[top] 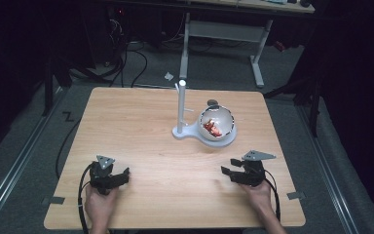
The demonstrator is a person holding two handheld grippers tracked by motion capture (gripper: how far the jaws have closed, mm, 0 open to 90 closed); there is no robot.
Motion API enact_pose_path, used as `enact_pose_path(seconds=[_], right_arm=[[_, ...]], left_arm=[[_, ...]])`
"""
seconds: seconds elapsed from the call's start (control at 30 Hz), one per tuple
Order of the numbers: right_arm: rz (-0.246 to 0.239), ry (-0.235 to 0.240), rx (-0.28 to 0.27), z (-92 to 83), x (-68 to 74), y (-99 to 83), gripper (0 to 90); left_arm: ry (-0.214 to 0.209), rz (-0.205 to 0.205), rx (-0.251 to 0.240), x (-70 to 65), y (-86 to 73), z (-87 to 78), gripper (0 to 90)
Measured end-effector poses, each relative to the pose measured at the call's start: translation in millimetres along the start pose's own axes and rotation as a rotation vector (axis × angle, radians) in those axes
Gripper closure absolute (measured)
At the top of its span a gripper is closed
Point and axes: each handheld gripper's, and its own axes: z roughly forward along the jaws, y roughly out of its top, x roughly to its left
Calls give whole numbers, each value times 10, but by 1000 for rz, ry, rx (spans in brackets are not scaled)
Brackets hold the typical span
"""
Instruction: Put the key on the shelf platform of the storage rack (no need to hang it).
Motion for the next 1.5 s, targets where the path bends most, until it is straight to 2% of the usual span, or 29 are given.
enact_pose_path(seconds=[0.2,0.4,0.57,0.87,0.97,1.07,1.1,1.17,1.5], right_arm=[[-10,-16,21,68,-4,-11,429],[-47,-68,52,132,23,-32,430],[-66,-89,66,173,14,-47,430],[-66,-105,86,234,5,-74,427],[-60,-110,76,242,5,-90,420],[-71,-111,64,250,0,-102,404],[-94,-126,71,259,19,-102,389],[-101,-133,76,262,22,-101,373],[-99,-138,77,263,22,-101,359]], left_arm=[[1,-2,0,-2,-1,0,182],[1,-2,0,-1,0,0,182],[0,-1,0,0,0,0,182],[1,-2,0,-1,-1,-1,182],[1,-1,0,-1,0,0,182],[1,-1,0,-1,-1,-1,182],[0,-1,0,-1,-1,-1,181],[0,-1,0,-1,-1,-1,181],[-1,0,1,-1,-3,-1,181]])
